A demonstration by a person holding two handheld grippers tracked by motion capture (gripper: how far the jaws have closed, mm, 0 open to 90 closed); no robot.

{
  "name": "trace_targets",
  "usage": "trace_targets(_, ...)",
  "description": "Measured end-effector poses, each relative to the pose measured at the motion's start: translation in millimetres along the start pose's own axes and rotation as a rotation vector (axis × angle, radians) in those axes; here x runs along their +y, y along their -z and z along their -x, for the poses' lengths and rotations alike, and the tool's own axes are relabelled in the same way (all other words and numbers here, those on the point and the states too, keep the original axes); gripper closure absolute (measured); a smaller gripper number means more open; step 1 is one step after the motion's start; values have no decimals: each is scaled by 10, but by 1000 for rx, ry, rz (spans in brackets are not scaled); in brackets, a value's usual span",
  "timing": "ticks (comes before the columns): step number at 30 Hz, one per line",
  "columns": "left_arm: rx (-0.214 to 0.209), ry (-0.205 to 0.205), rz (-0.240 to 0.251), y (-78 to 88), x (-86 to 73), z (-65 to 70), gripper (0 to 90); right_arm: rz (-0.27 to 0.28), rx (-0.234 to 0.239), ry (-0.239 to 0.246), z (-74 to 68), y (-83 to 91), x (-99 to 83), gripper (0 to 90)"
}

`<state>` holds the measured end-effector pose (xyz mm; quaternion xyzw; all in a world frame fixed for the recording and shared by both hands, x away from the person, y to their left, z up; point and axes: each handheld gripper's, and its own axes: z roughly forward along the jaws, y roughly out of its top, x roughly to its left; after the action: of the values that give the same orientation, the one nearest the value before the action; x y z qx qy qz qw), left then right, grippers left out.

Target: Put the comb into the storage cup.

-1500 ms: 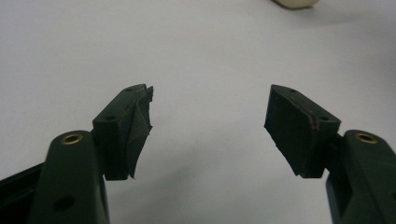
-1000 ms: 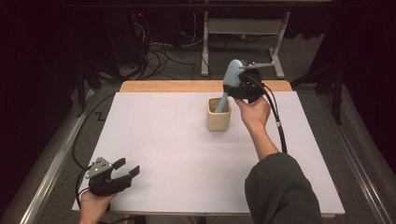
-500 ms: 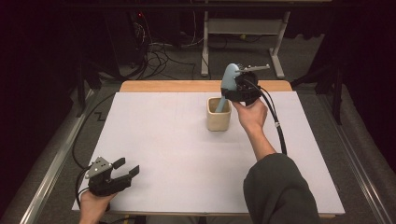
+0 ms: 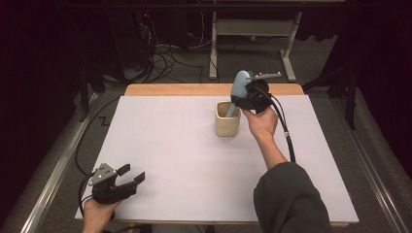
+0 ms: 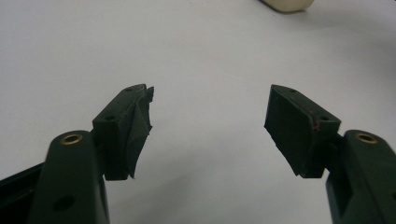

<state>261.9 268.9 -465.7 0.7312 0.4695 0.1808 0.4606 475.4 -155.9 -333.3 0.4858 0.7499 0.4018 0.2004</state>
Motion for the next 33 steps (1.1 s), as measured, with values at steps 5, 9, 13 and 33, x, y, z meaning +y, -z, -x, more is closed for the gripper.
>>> trace_targets(5, 0, 2, -2, -2, -2, 1, 318, -8, 4, -9, 18, -39, -48, 540)
trace_targets(9, 1, 2, -4, -3, -2, 1, 318, -16, 7, -14, 5, -76, -78, 538)
trace_targets(13, 1, 2, -2, -2, -3, 1, 318, -18, 11, -9, -13, -104, -93, 536)
trace_targets(33, 5, 0, -7, -5, -2, 2, 312, -36, 28, -15, -14, -182, -176, 510)
